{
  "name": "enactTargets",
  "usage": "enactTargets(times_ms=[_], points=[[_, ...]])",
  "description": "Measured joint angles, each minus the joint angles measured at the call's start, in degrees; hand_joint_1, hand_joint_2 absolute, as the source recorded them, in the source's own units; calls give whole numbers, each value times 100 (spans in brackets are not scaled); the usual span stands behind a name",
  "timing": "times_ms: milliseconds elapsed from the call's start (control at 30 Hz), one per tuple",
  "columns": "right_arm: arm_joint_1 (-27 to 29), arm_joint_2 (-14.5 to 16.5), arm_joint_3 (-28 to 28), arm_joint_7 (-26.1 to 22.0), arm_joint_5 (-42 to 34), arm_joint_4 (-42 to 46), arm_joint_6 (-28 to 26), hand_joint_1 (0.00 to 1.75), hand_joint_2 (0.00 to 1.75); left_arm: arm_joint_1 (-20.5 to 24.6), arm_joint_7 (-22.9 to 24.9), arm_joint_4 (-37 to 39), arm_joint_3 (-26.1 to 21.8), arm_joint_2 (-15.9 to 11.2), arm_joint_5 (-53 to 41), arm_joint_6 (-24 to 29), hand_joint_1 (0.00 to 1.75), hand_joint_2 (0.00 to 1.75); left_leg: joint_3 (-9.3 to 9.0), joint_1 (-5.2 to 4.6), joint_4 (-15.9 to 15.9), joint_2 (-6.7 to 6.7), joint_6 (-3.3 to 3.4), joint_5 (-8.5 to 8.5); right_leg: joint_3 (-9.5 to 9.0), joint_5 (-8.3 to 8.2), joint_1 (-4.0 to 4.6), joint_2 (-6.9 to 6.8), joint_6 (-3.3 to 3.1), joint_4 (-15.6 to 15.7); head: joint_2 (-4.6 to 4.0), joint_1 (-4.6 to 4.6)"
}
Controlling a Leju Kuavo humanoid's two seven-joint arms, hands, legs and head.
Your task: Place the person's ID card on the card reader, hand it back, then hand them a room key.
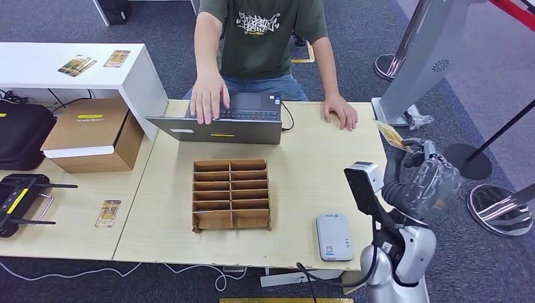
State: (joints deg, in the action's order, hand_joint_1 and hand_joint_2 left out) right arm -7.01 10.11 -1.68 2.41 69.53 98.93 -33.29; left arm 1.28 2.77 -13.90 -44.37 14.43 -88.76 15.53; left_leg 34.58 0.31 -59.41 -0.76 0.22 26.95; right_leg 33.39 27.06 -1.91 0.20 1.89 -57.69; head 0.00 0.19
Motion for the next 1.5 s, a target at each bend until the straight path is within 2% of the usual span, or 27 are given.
enactTargets(times_ms=[367, 767, 967, 1500], points=[[-807, -125, -259, 146, 468, -707, 186, 175, 175, 16, 16, 0, 386, -45, 0, -32, 0, 0, 0, 0, 0, 1, 0, 0, 0, -1, 0, 1, -1, -1, 0, 0], [-2168, -191, -859, 283, 993, -2054, 550, 175, 175, 36, 16, 30, 789, -91, 0, -61, 0, 0, 0, 0, 0, -1, 0, -4, 0, -4, 0, 0, 0, -4, 0, 0], [-2721, -179, -1129, 338, 1114, -2655, 588, 175, 175, 58, 20, 32, 898, -101, 0, -93, 0, 0, 1, 0, -1, -2, 0, -4, 0, -5, 0, -1, 1, -4, 0, 1], [-3744, 16, -1542, 433, 1399, -4080, 613, 175, 175, 154, 124, 39, 1177, -141, 0, -281, 0, 0, 0, 1, -1, -2, -4, -7, 1, -10, 1, -1, -4, -4, 0, 0]])
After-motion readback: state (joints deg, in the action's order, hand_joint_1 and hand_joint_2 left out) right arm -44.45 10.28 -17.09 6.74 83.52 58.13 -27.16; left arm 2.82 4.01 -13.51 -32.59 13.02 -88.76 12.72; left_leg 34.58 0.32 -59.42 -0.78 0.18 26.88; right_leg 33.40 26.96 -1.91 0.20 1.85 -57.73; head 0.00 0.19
